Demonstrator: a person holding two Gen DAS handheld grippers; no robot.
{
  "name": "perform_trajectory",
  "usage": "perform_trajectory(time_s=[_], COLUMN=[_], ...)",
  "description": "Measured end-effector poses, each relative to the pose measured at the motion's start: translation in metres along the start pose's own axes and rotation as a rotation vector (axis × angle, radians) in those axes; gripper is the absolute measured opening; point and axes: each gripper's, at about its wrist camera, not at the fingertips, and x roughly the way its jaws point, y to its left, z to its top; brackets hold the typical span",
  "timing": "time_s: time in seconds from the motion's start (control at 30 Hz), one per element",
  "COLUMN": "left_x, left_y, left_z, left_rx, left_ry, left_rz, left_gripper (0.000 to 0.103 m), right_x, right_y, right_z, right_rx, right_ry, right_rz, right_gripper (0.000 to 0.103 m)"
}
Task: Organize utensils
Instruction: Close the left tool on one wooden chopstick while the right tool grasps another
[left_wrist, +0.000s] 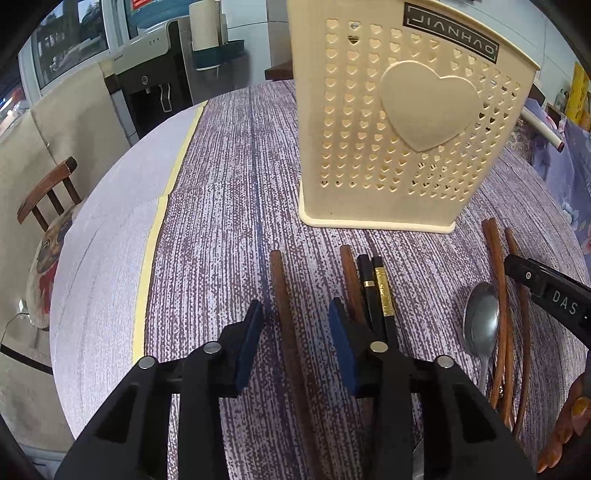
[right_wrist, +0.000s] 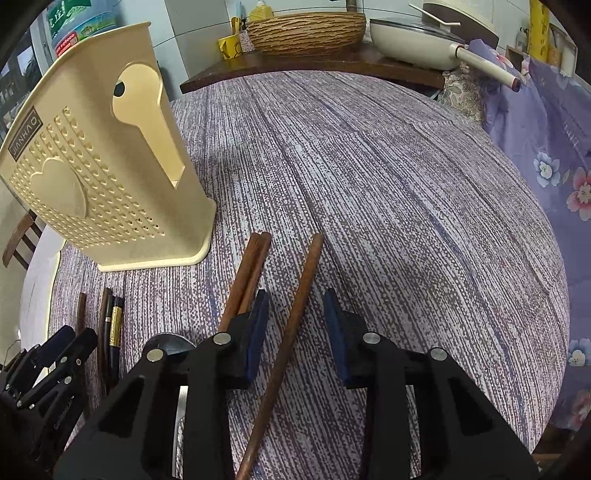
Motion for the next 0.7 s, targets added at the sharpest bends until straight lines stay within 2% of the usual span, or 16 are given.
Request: perform_trajectory(time_s=[0.17, 0.23, 0.53, 0.7], left_x=[-0.003, -0.003, -0.005, -0.005], left_y=[-0.012, -0.014, -0.016, -0.017], left_z=[-0.002, -0.002, -0.005, -0.004], left_rx=[0.012, 0.011, 0.011, 0.011], left_ry=[0.003, -0.004, -0.022, -0.023], left_rz=[0.009, 0.016, 0.029, 0.04], left_gripper=[0.02, 0.017, 0.012, 0.009], right_x=[0.002, 0.002, 0.002, 0.001], right_y=[0.003, 0.006, 0.012, 0.014], right_z=[0.001, 0.0, -0.003, -0.005], right_rx=[-0.012, -0.028, -0.057, -0.059], right_ry=[-0.011, -0.02, -0.044, -0.042], right_rz=[-0.03, -0.046, -0.083, -0.07], right_gripper=[0.022, 0.021, 0.02, 0.012])
